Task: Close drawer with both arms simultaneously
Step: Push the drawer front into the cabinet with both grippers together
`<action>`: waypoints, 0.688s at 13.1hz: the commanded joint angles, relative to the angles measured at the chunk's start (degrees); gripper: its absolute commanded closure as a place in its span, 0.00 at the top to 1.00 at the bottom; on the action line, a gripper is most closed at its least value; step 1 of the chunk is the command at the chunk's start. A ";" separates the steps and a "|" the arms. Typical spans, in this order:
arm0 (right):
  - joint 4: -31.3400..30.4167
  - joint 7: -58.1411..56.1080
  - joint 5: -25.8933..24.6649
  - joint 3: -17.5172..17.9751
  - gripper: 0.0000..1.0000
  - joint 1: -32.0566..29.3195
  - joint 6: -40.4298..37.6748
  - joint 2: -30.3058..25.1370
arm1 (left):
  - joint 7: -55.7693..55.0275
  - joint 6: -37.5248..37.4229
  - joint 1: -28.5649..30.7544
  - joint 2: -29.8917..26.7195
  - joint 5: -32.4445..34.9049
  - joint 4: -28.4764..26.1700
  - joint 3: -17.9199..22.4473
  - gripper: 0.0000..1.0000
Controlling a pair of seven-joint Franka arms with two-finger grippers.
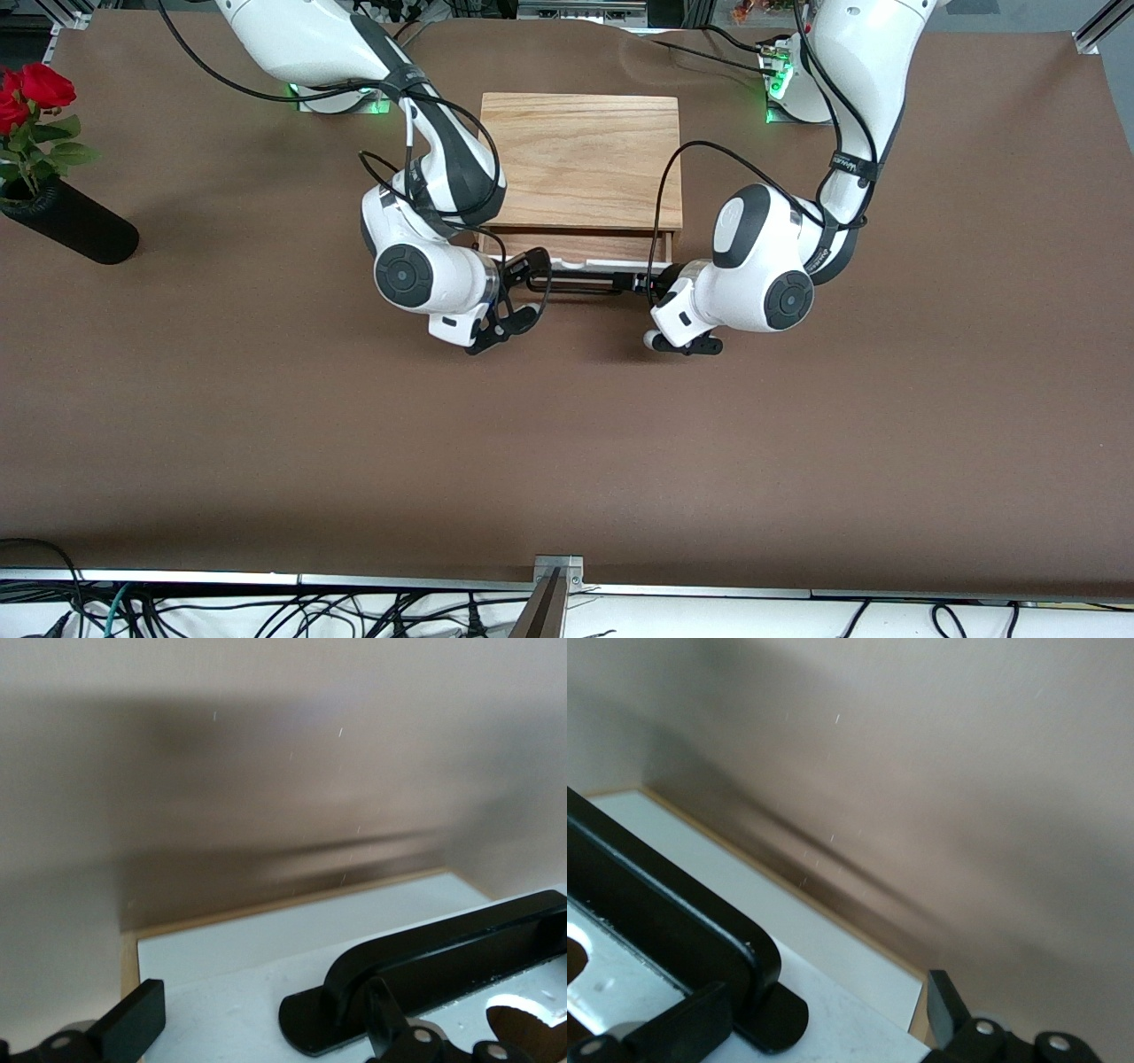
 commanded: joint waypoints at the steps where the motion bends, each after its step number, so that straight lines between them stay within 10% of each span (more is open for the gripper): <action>1: -0.95 -0.60 0.97 0.55 1.00 0.12 -4.06 -0.56 | -0.34 -3.01 -0.07 -4.48 -0.33 -4.98 0.21 1.00; 9: -0.86 -0.69 0.89 1.25 1.00 -0.15 -13.30 -0.30 | -0.43 -4.34 -0.06 -5.97 -0.33 -7.61 -0.67 1.00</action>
